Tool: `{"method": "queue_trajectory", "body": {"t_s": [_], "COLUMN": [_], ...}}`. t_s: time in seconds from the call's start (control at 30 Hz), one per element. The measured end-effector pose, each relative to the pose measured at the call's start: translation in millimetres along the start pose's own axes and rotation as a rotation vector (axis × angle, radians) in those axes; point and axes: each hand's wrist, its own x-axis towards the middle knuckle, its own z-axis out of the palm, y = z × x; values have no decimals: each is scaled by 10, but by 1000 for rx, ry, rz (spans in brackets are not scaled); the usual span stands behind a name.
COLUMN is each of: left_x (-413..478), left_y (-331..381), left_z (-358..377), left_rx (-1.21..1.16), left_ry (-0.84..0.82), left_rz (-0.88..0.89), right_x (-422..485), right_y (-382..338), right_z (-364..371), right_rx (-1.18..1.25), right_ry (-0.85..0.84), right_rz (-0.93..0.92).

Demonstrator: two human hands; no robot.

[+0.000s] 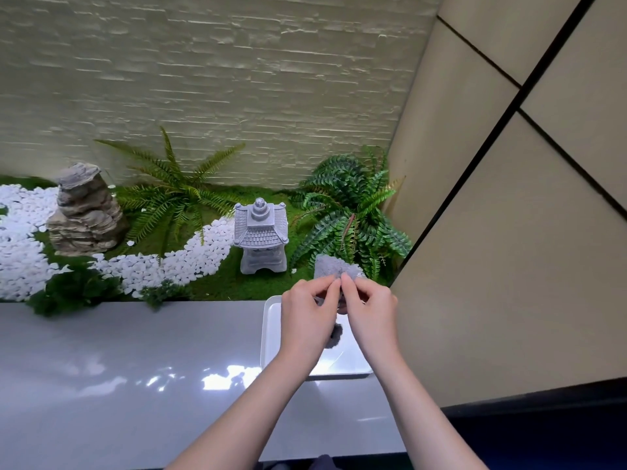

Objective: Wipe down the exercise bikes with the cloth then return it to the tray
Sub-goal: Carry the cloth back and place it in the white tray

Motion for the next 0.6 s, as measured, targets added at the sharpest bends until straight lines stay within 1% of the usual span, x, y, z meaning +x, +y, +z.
{"method": "queue_trajectory", "body": {"t_s": [0.1, 0.2, 0.27, 0.3, 0.37, 0.43, 0.47, 0.5, 0.53, 0.6], "left_x": [-4, 0, 23, 33, 59, 62, 53, 38, 22, -15], "left_y": [30, -11, -47, -38, -50, -113, -174, -223, -249, -269], "left_z": [-24, -36, -72, -101, -143, -157, -160, -156, -141, -86], "left_rx": [-10, -21, -142, -254, -410, -383, -340, -339, -395, -646], "left_ry": [-155, -235, -268, -278, -248, -101, -13, 37, 16, -182], "left_rz": [91, 92, 15, -49, -130, -190, -270, -397, -549, -814], "right_x": [15, 40, 66, 82, 107, 112, 116, 122, 120, 112], "right_y": [-11, -21, 13, 38, 68, 68, 67, 60, 45, 11], "right_z": [-20, -24, -58, -75, -98, -107, -107, -104, -99, -90], "right_rx": [43, 63, 51, 62, 147, 294, 371, 452, 531, 698], "right_ry": [7, 46, 64, 69, 51, 15, 5, 3, 9, -3], "right_rz": [34, 80, 95, 99, 128, 171, 197, 225, 257, 321]}}
